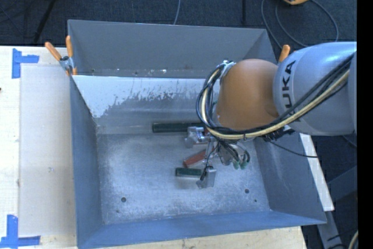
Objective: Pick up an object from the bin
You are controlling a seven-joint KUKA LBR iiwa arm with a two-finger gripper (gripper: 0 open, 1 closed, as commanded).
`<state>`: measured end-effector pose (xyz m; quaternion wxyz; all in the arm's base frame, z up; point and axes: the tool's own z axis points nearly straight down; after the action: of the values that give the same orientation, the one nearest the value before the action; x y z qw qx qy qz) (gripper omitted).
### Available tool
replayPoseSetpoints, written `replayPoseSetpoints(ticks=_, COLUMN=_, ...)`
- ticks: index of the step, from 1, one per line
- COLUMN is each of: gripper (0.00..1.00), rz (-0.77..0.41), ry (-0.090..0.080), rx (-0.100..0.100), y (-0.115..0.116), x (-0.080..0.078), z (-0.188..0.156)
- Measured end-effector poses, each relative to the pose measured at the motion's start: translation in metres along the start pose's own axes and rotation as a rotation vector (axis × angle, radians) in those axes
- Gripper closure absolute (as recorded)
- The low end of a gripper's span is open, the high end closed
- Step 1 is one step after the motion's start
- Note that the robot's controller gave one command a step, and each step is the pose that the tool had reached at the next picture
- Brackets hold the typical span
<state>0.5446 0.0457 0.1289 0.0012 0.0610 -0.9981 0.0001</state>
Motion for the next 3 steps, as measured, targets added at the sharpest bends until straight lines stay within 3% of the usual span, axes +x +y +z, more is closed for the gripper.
replayPoseSetpoints(ticks=1, gripper=0.0, rz=0.04, ry=-0.004, rx=0.0, y=-0.024, x=-0.001, z=0.05)
replayPoseSetpoints(ticks=2, gripper=1.0, rz=0.12, ry=-0.008, rx=0.001, y=-0.037, x=-0.005, z=0.074)
replayPoseSetpoints(ticks=3, gripper=1.0, rz=0.129, ry=-0.008, rx=0.001, y=-0.037, x=-0.005, z=0.074)
